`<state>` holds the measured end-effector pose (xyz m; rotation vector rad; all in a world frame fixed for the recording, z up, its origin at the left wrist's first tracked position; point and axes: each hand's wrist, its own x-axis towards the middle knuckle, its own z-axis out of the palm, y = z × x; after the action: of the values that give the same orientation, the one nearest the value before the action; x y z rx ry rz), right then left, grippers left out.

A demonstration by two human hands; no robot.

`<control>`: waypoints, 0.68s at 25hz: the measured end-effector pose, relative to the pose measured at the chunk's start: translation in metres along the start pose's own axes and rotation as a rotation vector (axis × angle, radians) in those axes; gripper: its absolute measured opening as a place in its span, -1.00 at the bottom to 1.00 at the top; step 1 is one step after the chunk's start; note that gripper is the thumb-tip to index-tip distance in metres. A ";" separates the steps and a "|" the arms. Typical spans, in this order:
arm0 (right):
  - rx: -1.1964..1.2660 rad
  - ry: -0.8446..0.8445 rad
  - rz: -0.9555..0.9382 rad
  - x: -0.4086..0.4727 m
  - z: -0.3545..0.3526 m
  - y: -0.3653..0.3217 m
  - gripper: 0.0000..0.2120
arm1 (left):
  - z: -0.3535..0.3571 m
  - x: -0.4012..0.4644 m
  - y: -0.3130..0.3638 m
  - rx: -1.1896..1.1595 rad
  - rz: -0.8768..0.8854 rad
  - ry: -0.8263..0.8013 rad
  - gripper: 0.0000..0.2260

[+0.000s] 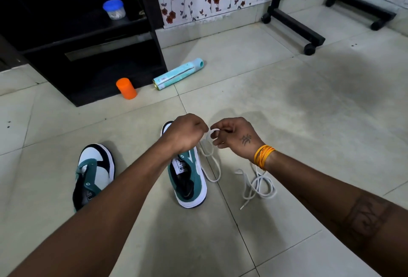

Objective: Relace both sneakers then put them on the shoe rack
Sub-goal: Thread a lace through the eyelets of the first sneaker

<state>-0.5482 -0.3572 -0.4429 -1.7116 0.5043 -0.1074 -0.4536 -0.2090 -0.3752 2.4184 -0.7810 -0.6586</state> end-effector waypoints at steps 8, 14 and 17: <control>-0.376 0.053 -0.013 0.035 -0.007 -0.006 -0.62 | -0.021 0.009 -0.039 -0.051 0.005 0.150 -0.93; -0.134 -0.180 -0.186 0.016 0.037 -0.042 -0.51 | -0.012 0.003 -0.046 -0.045 0.106 0.338 -0.82; -0.137 -0.171 -0.269 0.019 0.048 -0.043 -0.74 | -0.013 0.001 -0.053 -0.067 0.078 0.366 -0.80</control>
<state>-0.5031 -0.3152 -0.4161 -1.8971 0.1553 -0.1208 -0.4250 -0.1678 -0.3977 2.3382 -0.6825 -0.1975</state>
